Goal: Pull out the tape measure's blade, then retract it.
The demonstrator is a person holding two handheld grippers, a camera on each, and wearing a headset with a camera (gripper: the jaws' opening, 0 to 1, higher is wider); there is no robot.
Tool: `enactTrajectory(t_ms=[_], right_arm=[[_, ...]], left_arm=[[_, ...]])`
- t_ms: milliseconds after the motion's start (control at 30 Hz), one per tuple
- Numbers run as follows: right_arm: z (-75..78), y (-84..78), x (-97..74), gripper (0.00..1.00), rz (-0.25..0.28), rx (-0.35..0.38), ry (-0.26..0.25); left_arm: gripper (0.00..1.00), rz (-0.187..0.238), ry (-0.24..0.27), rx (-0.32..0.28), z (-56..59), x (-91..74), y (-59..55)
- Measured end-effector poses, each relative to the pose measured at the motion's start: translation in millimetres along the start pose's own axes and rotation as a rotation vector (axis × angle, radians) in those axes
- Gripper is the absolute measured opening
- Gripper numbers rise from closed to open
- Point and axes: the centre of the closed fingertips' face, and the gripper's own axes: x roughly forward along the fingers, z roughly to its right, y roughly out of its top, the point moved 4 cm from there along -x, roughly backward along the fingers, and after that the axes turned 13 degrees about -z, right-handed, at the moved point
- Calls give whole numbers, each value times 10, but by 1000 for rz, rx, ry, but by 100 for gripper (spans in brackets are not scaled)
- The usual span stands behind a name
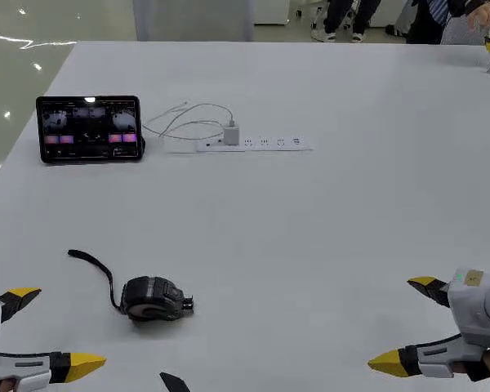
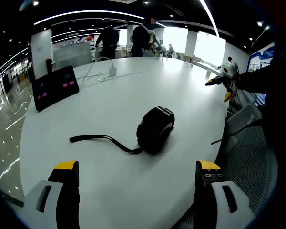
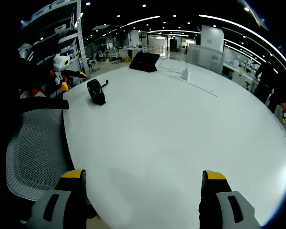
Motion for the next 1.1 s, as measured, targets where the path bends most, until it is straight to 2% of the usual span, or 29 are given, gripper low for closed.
enactTrajectory(t_ms=[233, 333, 400, 500, 600, 633, 700, 767, 867, 933, 967, 1033, 1100], right_arm=[[-4, 68, 33, 99, 7, -13, 6], [-16, 112, 66, 99, 5, -27, 13], [-33, 172, 78, 99, 25, -27, 28], [-35, 236, 104, 99, 38, -44, 22], [-57, 276, 151, 99, 37, -37, 62], [-78, 285, 170, 99, 31, -31, 82], [-97, 309, 198, 99, 21, -40, 89], [-128, 357, 229, 99, 17, -68, 92], [-154, 442, 278, 99, 19, -92, 99], [-164, 499, 310, 99, 21, -104, 105], [-166, 528, 324, 99, 22, -109, 110], [-155, 564, 337, 99, 28, -117, 112], [-139, 610, 348, 99, 32, -127, 111]], left_arm=[[99, 14, -26, 23, 4, -10, 80], [99, 5, -28, 43, -9, 0, 113], [99, 6, -45, 37, -6, 0, 143], [99, 6, -59, 41, 2, 18, 182], [99, -10, -56, 68, 6, 57, 211], [99, -19, -55, 98, 15, 74, 222], [98, -41, -75, 122, 51, 105, 232], [98, -64, -88, 178, 84, 141, 260], [99, -108, -115, 225, 130, 196, 289], [99, -165, -121, 274, 137, 244, 276], [99, -190, -144, 296, 166, 272, 271], [99, -204, -136, 339, 164, 303, 293], [98, -222, -155, 357, 188, 332, 320]])
